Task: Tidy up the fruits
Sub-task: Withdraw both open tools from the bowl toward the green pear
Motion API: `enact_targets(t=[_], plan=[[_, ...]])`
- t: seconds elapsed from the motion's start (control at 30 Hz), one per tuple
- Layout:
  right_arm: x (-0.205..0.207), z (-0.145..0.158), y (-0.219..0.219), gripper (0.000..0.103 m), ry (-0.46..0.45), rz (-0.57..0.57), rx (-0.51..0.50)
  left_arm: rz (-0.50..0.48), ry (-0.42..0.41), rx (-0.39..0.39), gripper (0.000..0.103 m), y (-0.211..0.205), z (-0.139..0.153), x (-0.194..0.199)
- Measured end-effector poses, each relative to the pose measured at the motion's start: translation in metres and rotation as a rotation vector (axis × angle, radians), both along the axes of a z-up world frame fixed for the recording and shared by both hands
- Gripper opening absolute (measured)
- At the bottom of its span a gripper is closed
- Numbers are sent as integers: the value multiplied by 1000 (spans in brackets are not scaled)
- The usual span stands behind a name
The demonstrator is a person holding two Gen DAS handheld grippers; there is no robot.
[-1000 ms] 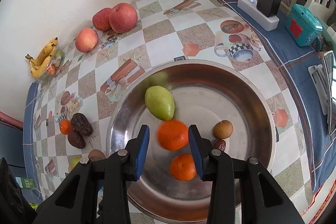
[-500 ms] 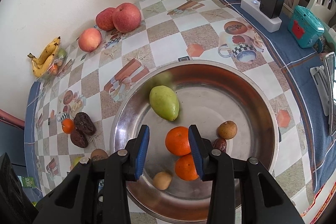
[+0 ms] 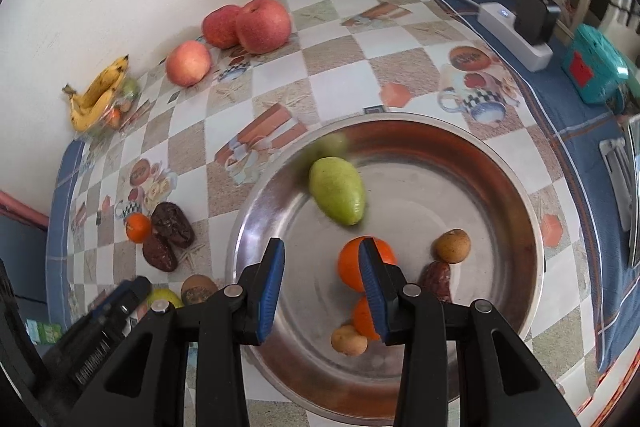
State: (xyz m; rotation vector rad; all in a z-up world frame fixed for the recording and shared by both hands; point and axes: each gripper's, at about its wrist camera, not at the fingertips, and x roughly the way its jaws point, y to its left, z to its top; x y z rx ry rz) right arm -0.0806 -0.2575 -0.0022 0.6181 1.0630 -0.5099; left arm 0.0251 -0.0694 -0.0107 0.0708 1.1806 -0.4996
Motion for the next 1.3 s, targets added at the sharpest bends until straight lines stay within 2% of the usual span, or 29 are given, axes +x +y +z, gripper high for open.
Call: enact_targets(t=[0.17, 0.27, 0.53, 0.57, 0.67, 0.73, 0.77, 0.8, 0.93, 1.0, 1.1, 1.23, 1.3], plan=[[9, 4, 17, 40, -9, 63, -17, 96, -20, 27, 29, 25, 3, 14], [13, 6, 25, 40, -13, 90, -31, 131, -14, 11, 29, 36, 5, 20], [18, 3, 30, 40, 8, 108, -42, 130, 7, 14, 29, 35, 2, 20], [18, 2, 30, 40, 12, 109, -41, 126, 15, 16, 32, 33, 1, 20], [20, -3, 30, 40, 35, 118, -44, 117, 51, 31, 61, 31, -7, 20], [21, -7, 31, 41, 49, 125, -44, 115, 89, 23, 62, 31, -14, 20], [22, -9, 32, 46, 55, 127, -44, 115, 99, 26, 64, 30, -16, 20], [22, -12, 32, 55, 66, 128, -47, 117, 108, 39, 69, 30, -19, 20], [23, -16, 31, 64, 91, 121, -57, 134, 120, 68, 82, 32, -25, 20], [22, -18, 29, 76, 99, 116, -60, 147, 127, 71, 92, 35, -27, 22], [21, -21, 27, 77, 107, 104, -51, 166, 125, 81, 103, 39, -29, 23], [20, -24, 25, 79, 120, 93, -45, 168, 103, 101, 103, 39, -28, 23], [19, -25, 24, 86, 122, 90, -43, 163, 95, 109, 103, 39, -28, 23]])
